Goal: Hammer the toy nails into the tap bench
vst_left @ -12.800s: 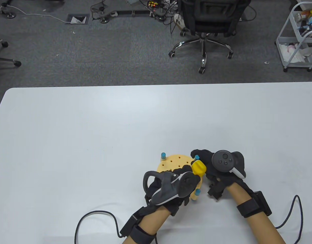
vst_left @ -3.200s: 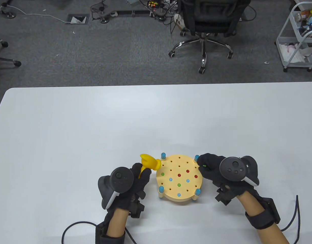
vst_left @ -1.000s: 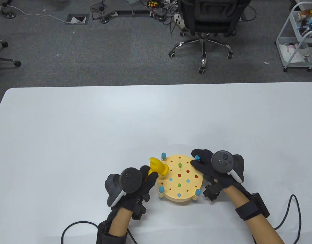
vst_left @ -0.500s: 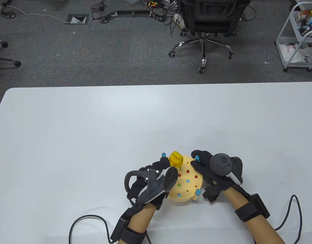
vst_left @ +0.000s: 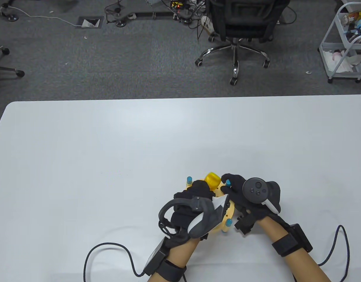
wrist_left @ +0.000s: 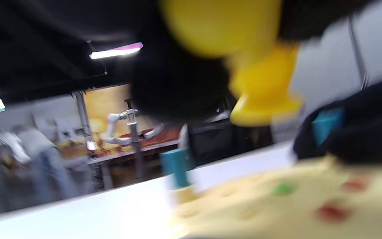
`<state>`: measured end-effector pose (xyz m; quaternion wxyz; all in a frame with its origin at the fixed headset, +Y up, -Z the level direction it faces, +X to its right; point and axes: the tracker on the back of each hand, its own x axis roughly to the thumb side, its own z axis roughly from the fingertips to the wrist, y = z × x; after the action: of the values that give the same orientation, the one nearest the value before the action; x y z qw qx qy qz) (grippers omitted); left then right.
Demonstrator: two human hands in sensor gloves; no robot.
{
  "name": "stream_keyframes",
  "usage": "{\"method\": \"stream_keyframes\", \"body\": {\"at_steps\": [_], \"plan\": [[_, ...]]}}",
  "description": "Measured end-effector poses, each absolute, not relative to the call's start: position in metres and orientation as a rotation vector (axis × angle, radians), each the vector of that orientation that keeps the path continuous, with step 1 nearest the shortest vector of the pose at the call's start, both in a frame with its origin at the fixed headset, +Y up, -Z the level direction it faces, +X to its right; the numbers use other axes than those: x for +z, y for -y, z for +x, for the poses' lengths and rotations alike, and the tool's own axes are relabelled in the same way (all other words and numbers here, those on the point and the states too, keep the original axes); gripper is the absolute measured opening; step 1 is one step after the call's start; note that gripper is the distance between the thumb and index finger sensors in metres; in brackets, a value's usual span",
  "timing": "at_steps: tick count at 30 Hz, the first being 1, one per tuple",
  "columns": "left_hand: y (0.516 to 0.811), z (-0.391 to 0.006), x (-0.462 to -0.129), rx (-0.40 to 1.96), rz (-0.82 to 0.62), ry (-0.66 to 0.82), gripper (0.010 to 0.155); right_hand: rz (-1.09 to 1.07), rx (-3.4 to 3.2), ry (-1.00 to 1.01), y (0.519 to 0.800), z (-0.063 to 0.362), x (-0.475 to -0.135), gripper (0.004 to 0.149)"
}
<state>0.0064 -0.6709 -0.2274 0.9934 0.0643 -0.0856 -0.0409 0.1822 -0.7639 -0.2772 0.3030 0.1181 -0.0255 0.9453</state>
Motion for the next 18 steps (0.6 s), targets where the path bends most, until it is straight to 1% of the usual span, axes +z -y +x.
{"method": "stream_keyframes", "body": {"at_steps": [1,2,3,4,5,6,8,10,12,14,15,17,18], "plan": [[0.685,0.008,-0.232,-0.182,-0.134,0.133,0.061,0.313,2.507,0.068,0.764,0.182,-0.277,0.056],[0.681,0.010,-0.231,-0.356,-0.235,0.070,0.061,0.314,2.508,0.068,0.764,0.182,-0.277,0.056],[0.677,0.005,-0.227,-0.370,-0.056,0.142,0.061,0.314,2.508,0.068,0.764,0.182,-0.277,0.056],[0.671,0.004,-0.222,-0.309,0.120,0.125,0.061,0.315,2.508,0.066,0.764,0.182,-0.277,0.056],[0.662,-0.002,-0.215,-0.177,0.245,0.126,0.061,0.314,2.507,0.061,0.764,0.182,-0.277,0.056],[0.657,-0.007,-0.212,-0.106,0.245,0.129,0.061,0.315,2.507,0.056,0.764,0.183,-0.278,0.056],[0.645,-0.027,-0.204,0.055,0.185,0.119,0.061,0.351,2.500,0.036,0.762,0.187,-0.278,0.059],[0.641,-0.046,-0.199,0.147,0.232,0.105,0.061,0.338,2.447,0.080,0.753,0.202,-0.276,0.067],[0.644,-0.067,-0.197,0.209,0.253,0.072,0.061,0.262,2.369,0.129,0.738,0.222,-0.276,0.065],[0.655,-0.094,-0.200,0.305,0.255,0.036,0.062,0.162,2.353,0.188,0.723,0.249,-0.275,0.059],[0.667,-0.111,-0.203,0.372,0.231,0.005,0.062,0.117,2.413,0.178,0.718,0.263,-0.275,0.058],[0.686,-0.133,-0.209,0.459,0.186,-0.046,0.062,0.057,2.567,0.094,0.721,0.278,-0.273,0.056],[0.698,-0.146,-0.214,0.507,0.127,-0.068,0.062,0.046,2.676,0.044,0.728,0.284,-0.271,0.056]]}}
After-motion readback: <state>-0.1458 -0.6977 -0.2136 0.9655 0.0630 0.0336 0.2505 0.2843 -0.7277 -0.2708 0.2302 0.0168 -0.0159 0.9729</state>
